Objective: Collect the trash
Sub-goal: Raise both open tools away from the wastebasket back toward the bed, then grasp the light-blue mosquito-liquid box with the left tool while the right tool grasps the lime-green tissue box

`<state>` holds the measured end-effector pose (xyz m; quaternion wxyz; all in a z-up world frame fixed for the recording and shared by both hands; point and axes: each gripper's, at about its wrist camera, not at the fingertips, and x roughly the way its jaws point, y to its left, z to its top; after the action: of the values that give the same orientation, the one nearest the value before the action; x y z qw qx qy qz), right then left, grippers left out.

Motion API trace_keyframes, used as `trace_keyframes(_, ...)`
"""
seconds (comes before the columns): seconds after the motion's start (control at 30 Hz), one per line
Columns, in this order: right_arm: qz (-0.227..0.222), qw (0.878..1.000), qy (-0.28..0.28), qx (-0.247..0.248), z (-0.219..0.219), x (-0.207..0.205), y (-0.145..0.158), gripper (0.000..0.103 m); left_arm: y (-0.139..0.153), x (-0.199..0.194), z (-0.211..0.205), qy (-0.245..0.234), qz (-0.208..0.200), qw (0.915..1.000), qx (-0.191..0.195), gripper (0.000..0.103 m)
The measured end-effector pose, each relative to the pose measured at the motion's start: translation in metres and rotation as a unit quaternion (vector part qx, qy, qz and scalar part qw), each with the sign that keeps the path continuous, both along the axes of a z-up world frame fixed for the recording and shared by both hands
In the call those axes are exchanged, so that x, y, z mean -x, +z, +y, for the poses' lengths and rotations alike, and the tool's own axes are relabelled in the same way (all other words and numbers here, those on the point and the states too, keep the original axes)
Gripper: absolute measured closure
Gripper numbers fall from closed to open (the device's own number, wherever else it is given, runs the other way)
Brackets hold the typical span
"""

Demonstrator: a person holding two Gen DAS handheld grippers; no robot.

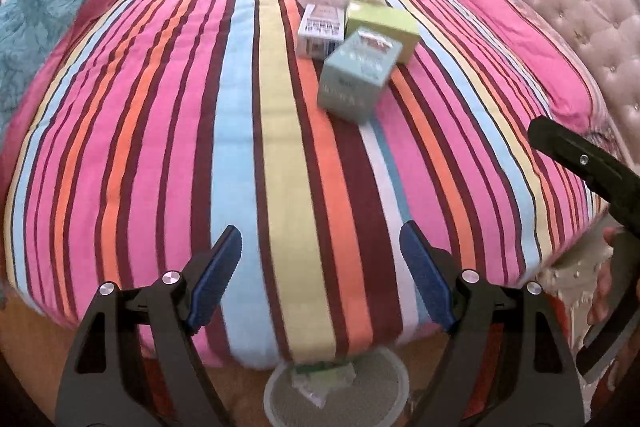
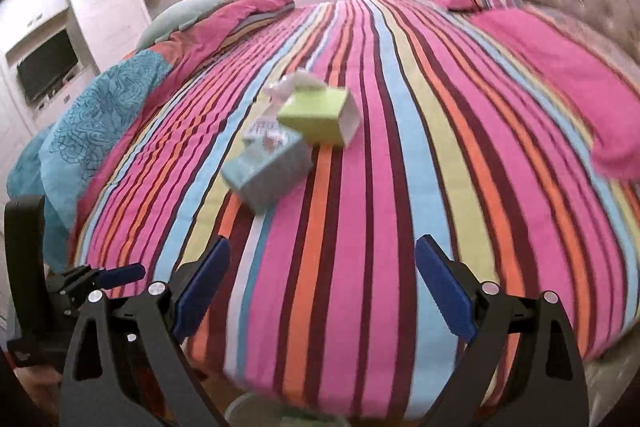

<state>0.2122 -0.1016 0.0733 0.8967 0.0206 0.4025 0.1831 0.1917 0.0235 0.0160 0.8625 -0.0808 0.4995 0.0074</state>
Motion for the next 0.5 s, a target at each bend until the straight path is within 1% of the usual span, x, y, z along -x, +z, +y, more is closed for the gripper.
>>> trace_keyframes(0.13,-0.010,0.999,0.027,0.030,0.009,-0.032,-0.001,0.014,-0.001,-0.026,-0.003,0.002,-0.002,1.0000,-0.007,0.024)
trace_keyframes(0.33,-0.018,0.996,0.063,0.058,0.021,-0.071,-0.003,0.014,-0.007,-0.063,0.000,0.006,0.003,1.0000,-0.003,0.024)
trace_keyframes(0.5,-0.014,0.993,0.085,0.082,0.028,-0.104,-0.008,0.014,-0.011,-0.085,-0.003,-0.001,0.005,1.0000,-0.005,0.024)
